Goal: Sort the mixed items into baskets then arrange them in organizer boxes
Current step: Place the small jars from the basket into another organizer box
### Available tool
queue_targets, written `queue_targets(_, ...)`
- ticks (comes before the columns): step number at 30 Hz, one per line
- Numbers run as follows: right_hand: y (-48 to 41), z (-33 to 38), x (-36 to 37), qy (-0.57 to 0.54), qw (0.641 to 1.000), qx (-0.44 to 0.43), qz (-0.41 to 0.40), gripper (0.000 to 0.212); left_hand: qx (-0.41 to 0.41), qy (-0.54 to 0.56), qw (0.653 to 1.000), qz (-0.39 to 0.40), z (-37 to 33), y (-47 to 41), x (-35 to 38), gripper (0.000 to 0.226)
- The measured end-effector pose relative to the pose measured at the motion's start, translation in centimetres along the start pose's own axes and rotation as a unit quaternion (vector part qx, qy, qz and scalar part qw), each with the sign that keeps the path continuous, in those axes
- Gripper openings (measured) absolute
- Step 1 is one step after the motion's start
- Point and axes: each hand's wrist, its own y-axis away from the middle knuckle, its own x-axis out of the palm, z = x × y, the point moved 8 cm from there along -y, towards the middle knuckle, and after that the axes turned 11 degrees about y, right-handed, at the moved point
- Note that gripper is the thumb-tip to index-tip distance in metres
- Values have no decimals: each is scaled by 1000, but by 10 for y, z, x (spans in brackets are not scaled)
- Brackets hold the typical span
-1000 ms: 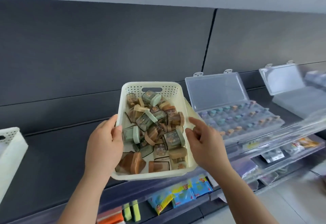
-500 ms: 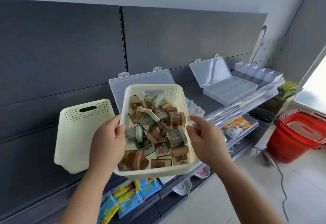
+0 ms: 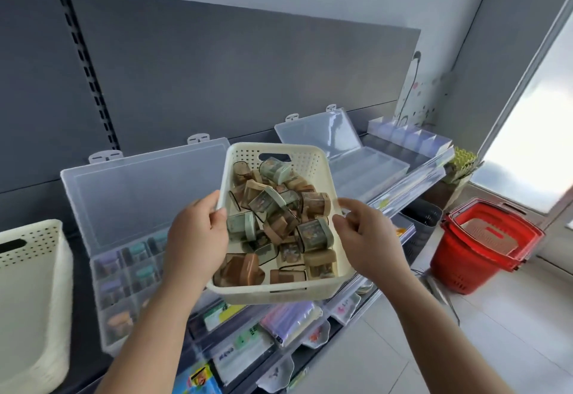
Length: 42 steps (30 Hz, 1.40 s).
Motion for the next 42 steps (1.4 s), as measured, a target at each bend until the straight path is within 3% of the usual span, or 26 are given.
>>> queue_targets(12,-126,-78,36,-17,998,-16,64,31,-35,-29,999,-26,-4,-77,97,31)
queue_targets(22,-208,-119,77,-58,978,-115,164,34,-127,-112,980,-108,-7,-86,154,39)
queue_targets(34,-239,-117,111,-82,945,-216,233,28,-189,-138,953,-194,6,-67,174,38)
queue_targets(42,-256,-120,139,-77,942,-211,249,34,-194,-147,950,-193,22,-92,179,38)
